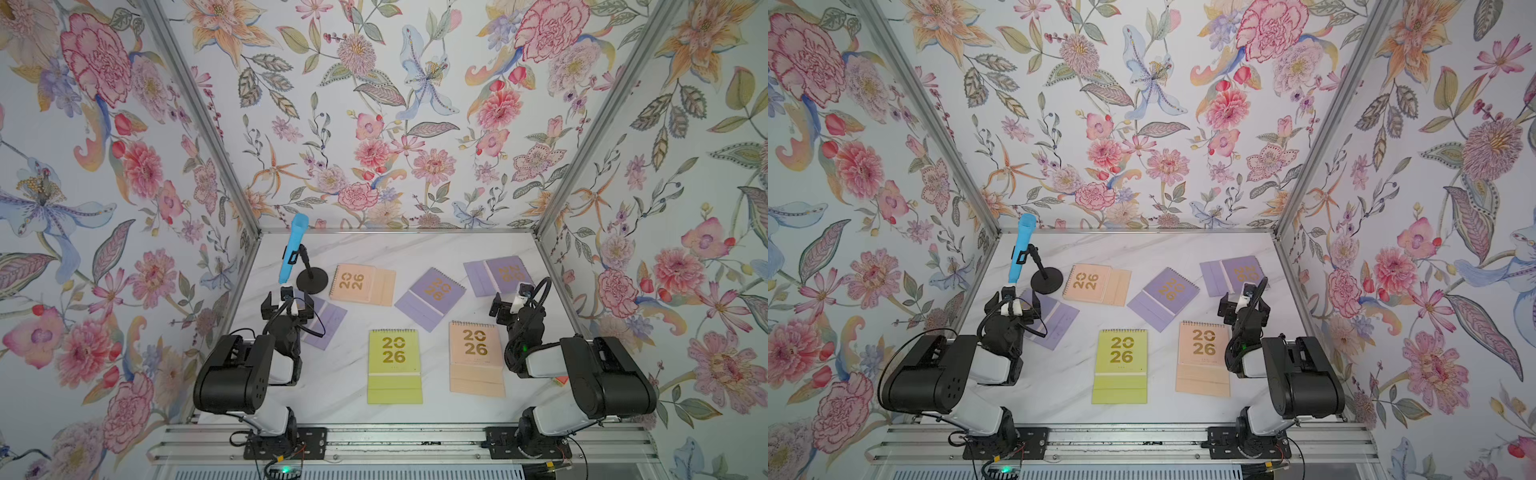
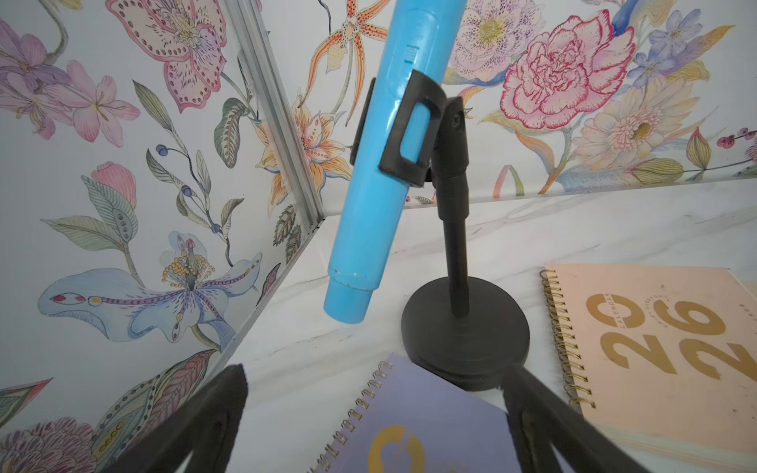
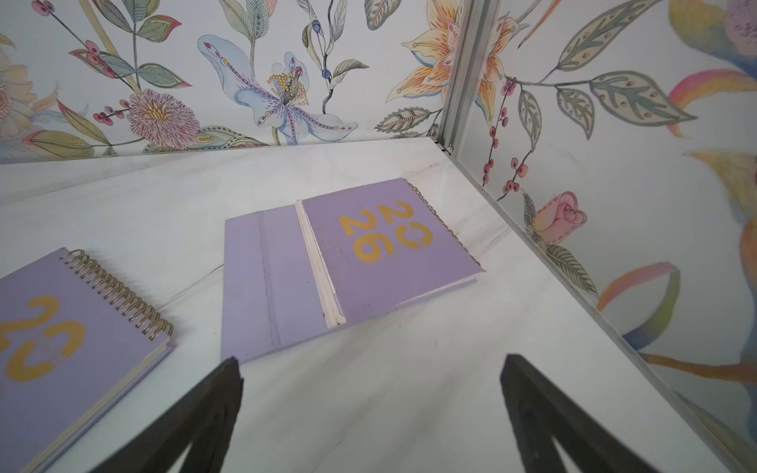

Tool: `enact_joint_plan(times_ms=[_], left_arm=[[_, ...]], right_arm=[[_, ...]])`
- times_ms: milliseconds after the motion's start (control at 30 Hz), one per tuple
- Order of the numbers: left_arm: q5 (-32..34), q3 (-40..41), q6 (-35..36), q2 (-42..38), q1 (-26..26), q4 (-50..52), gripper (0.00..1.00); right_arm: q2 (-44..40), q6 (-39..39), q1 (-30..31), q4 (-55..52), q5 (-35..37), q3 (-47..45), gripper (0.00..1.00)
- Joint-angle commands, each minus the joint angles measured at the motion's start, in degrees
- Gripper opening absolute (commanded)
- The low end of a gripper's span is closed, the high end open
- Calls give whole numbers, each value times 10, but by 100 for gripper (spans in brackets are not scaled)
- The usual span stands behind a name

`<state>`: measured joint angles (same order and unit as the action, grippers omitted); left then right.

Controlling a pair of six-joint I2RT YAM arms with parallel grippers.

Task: Stack the calendars
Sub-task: Pick up the calendar at the center of the board.

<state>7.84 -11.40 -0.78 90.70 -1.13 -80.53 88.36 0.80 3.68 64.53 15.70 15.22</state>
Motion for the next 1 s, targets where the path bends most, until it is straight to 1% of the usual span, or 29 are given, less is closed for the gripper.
enact_joint_plan(times_ms=[0, 967], left_arm=[[-6, 0, 10, -6, -2, -9, 100], [-13, -4, 6, -6, 2, 1, 100]], right_arm=[[3, -8, 2, 10, 9, 5, 99], [3, -8, 2, 11, 9, 6, 99]])
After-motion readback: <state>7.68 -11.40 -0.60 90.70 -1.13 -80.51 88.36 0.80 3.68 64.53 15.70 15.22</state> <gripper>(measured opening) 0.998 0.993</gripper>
